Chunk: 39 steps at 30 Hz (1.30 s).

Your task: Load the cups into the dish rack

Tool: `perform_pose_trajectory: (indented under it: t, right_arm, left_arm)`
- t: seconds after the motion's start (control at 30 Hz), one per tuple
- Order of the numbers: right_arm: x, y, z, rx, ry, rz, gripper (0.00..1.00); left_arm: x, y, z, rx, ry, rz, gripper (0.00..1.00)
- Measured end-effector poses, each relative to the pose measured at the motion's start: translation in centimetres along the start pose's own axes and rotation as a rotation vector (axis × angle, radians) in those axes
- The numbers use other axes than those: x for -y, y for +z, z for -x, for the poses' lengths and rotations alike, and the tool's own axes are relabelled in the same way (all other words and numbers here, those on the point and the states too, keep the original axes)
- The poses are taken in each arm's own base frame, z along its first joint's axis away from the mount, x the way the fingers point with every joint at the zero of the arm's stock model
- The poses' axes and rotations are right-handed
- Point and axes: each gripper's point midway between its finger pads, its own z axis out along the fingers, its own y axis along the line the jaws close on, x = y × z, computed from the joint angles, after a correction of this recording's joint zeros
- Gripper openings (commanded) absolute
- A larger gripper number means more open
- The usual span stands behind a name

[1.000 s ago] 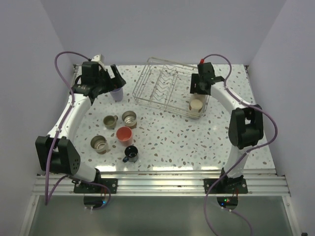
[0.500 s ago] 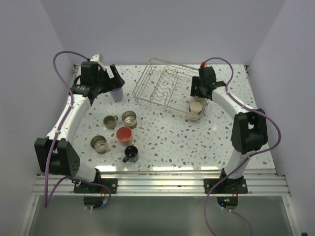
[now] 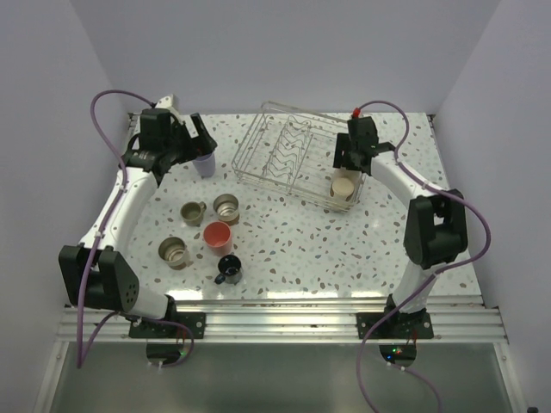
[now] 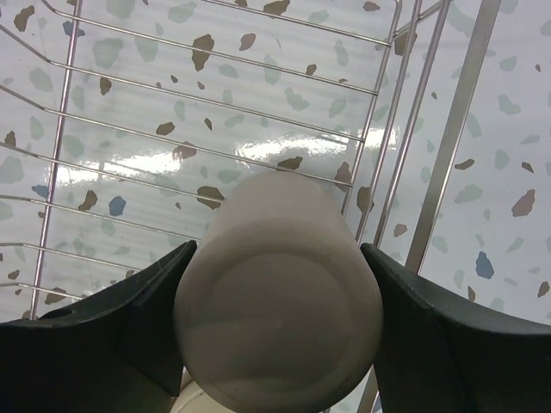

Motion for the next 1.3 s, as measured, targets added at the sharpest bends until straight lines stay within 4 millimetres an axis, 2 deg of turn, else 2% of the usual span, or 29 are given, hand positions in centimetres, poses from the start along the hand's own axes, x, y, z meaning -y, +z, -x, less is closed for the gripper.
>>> perform_pose_trajectory:
  t: [0.43, 0.47, 0.57, 0.6, 0.87, 0.93, 1.0, 1.3]
  right_arm:
    - [-0.48, 0.64, 0.43, 0.005, 0.008, 0.007, 0.0]
    - [-0.47, 0.65, 0.4, 0.005, 0.008, 0.006, 0.11]
    - [-0.51, 0.68, 0.36, 0.005, 0.007, 0.008, 0.31]
    - [-0.52, 0.7, 0.38, 0.008, 0.006, 0.008, 0.41]
    - [-0.7, 0.64, 0.33, 0.014, -0.003, 0.014, 0.72]
    - [-0.72, 0.64, 0.34, 0.014, -0.003, 0.015, 0.89]
    - [-0.69, 0.6, 0.13, 0.005, -0.007, 0.015, 0.99]
    - [-0.57, 0.36, -0.07, -0.009, -0.012, 0.012, 0.99]
  left_arm:
    - [-0.13, -0.1, 0.02, 0.002, 0.001, 0.008, 1.0]
    - [-0.14, -0.1, 0.01, 0.002, 0.001, 0.008, 1.0]
    - [-0.15, -0.1, 0.01, 0.002, 0.001, 0.009, 1.0]
    - [-0.13, -0.1, 0.0, 0.001, 0.001, 0.008, 1.0]
    - [-0.2, -0.1, 0.0, 0.001, 0.0, 0.011, 1.0]
    - [-0.23, -0.1, -0.03, 0.001, 0.0, 0.013, 1.0]
    - [-0.29, -0.12, -0.1, -0.002, 0.0, 0.016, 1.0]
    - [-0.66, -0.13, -0.22, -0.005, 0.002, 0.035, 1.0]
